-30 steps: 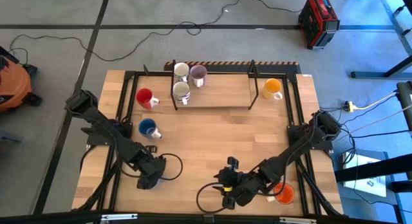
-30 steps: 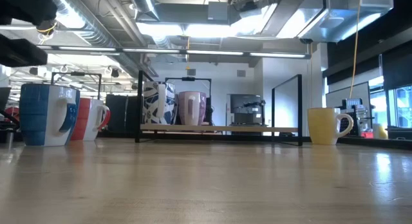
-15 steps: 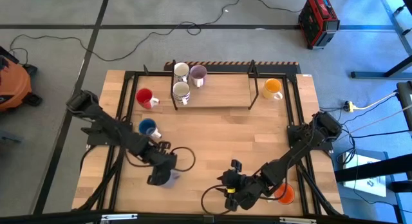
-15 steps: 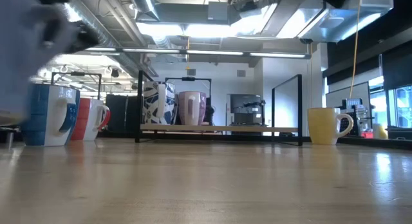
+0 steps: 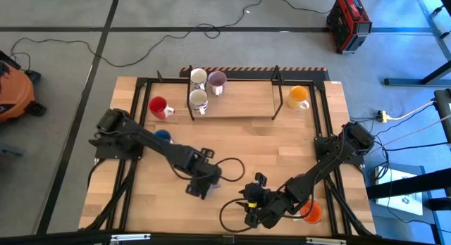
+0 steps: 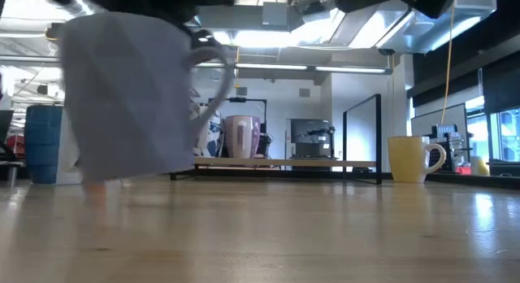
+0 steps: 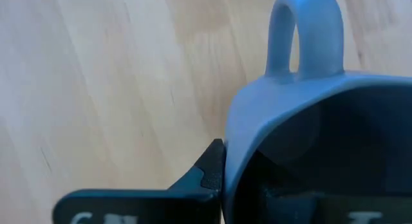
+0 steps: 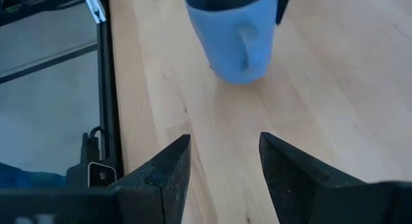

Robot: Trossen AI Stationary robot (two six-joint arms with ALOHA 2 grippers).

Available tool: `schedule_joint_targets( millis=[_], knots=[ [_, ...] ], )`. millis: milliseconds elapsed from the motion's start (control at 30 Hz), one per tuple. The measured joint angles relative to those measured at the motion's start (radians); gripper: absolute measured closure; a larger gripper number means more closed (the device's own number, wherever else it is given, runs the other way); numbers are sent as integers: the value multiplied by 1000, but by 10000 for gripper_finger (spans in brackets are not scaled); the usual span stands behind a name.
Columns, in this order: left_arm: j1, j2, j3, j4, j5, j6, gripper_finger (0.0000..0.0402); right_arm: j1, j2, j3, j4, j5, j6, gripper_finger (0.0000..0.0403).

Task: Place coffee mugs
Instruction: Put the bottom blue mug on the shelf

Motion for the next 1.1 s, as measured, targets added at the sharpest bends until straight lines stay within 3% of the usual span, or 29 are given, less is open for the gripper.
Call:
schedule_joint_targets(
  millis=[200, 433, 733, 1100],
  knots=[
    [2, 101, 110, 0, -9, 97, 385, 40, 0, 0, -63, 52, 31, 231],
    [5, 158, 141, 4, 13, 175, 384, 108, 0, 0, -159, 90, 147, 231],
    [7, 163, 140, 14, 16, 184, 379, 152, 0, 0, -191, 148, 205, 231],
    [6, 169, 137, 36, 7, 127, 329, 150, 0, 0, -191, 184, 178, 231]
  ],
)
